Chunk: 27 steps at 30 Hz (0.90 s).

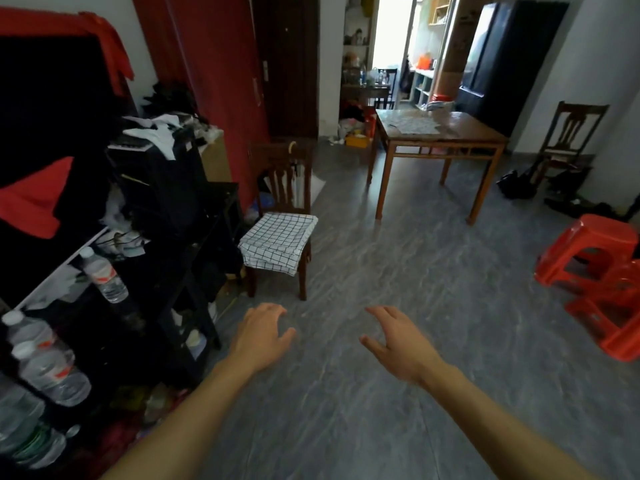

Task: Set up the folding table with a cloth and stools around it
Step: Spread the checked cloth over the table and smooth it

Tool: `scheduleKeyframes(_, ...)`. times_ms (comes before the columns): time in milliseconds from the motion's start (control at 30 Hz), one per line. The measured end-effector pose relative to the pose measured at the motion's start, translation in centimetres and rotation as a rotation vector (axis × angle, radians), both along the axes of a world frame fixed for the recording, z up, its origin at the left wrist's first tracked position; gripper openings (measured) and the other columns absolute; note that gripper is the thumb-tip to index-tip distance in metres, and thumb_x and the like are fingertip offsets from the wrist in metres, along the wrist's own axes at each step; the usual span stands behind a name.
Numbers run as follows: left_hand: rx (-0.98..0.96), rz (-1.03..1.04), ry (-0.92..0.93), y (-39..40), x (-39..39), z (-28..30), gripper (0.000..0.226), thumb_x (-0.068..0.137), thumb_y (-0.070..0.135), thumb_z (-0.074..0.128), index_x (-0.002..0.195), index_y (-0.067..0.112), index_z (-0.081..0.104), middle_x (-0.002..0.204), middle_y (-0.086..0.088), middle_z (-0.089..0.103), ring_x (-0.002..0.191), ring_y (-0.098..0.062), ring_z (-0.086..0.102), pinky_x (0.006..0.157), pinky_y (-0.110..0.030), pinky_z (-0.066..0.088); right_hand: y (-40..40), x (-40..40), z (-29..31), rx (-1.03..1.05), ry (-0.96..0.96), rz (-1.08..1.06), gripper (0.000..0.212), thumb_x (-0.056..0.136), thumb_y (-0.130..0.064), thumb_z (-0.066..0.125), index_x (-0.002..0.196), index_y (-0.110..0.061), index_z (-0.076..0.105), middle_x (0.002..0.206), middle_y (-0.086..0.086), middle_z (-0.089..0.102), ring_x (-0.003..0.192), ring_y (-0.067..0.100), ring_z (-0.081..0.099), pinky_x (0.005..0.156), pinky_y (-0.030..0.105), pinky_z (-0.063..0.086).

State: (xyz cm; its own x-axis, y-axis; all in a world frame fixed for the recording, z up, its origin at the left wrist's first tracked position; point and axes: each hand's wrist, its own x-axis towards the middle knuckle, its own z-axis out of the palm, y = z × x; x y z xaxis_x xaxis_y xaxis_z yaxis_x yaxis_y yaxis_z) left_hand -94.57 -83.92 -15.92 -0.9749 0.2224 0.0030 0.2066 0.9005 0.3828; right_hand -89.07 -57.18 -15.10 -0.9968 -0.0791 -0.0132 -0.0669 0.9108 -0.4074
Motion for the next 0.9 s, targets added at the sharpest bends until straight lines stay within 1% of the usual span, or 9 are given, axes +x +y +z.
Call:
scheduleKeyframes(200, -0.054, 0.064, 0.021, 3.5, -9.0, 1.5, 0.049, 0.090, 0.046, 0.057, 0.132, 0.021, 0.053, 0.138, 0.000, 0.048, 0.126, -0.022, 0.043, 0.104, -0.035, 0.039, 3.7, -11.1, 1.2, -0.051, 0.032, 0.049, 0.063, 0.094, -0.048, 0.052, 0.148, -0.018, 0.034, 0.146, 0.005, 0.041, 0.132, 0.023, 0.042, 0.109, 0.038, 0.039)
scheduleKeyframes(300, -0.032, 0.114, 0.028, 4.1, -13.0, 2.2, 0.049, 0.091, 0.045, 0.057, 0.134, 0.021, 0.052, 0.140, 0.001, 0.047, 0.128, -0.021, 0.041, 0.104, -0.039, 0.040, 4.5, -16.1, 2.0, -0.034, 0.052, 0.096, 0.062, 0.094, -0.048, 0.052, 0.146, -0.019, 0.035, 0.145, 0.005, 0.042, 0.132, 0.023, 0.041, 0.108, 0.039, 0.039)
scheduleKeyframes(400, -0.020, 0.146, 0.022, 3.7, -16.6, 2.0, 0.048, 0.090, 0.045, 0.057, 0.131, 0.021, 0.053, 0.138, 0.001, 0.049, 0.125, -0.021, 0.044, 0.102, -0.038, 0.041, 4.5, -20.8, 2.4, -0.033, 0.047, 0.128, 0.062, 0.094, -0.047, 0.053, 0.147, -0.020, 0.036, 0.144, 0.003, 0.043, 0.132, 0.022, 0.042, 0.107, 0.040, 0.040)
scheduleKeyframes(533, -0.016, 0.196, -0.002, 2.1, -22.0, 0.9, 0.048, 0.089, 0.046, 0.058, 0.130, 0.021, 0.055, 0.135, 0.001, 0.051, 0.120, -0.021, 0.047, 0.100, -0.036, 0.043, 3.3, -27.6, 2.2, -0.001, 0.021, 0.170, 0.061, 0.093, -0.046, 0.055, 0.145, -0.020, 0.038, 0.144, 0.003, 0.043, 0.131, 0.021, 0.042, 0.107, 0.039, 0.040)
scheduleKeyframes(600, -0.008, 0.213, 0.014, 1.0, -25.1, 0.3, 0.049, 0.088, 0.046, 0.059, 0.130, 0.020, 0.056, 0.134, 0.001, 0.052, 0.119, -0.022, 0.048, 0.100, -0.037, 0.043, 2.3, -31.3, 1.6, 0.029, 0.012, 0.201, 0.060, 0.093, -0.045, 0.056, 0.144, -0.019, 0.039, 0.143, 0.003, 0.043, 0.130, 0.022, 0.043, 0.107, 0.036, 0.040)
scheduleKeyframes(767, 0.060, 0.242, 0.016, -2.4, -34.6, -1.2, 0.046, 0.087, 0.044, 0.060, 0.126, 0.020, 0.058, 0.129, 0.000, 0.055, 0.117, -0.021, 0.049, 0.096, -0.041, 0.046, -1.2, -41.0, 0.4, 0.066, -0.016, 0.220, 0.059, 0.092, -0.043, 0.057, 0.144, -0.020, 0.041, 0.144, 0.002, 0.043, 0.130, 0.021, 0.043, 0.107, 0.037, 0.041)
scheduleKeyframes(900, 0.081, 0.236, -0.008, -4.7, -42.5, -1.9, 0.039, 0.087, 0.042, 0.059, 0.121, 0.022, 0.059, 0.126, 0.001, 0.055, 0.115, -0.020, 0.049, 0.094, -0.039, 0.046, -3.8, -48.3, -0.2, 0.078, -0.054, 0.227, 0.057, 0.092, -0.041, 0.056, 0.144, -0.022, 0.039, 0.144, 0.002, 0.043, 0.130, 0.020, 0.042, 0.108, 0.033, 0.039)
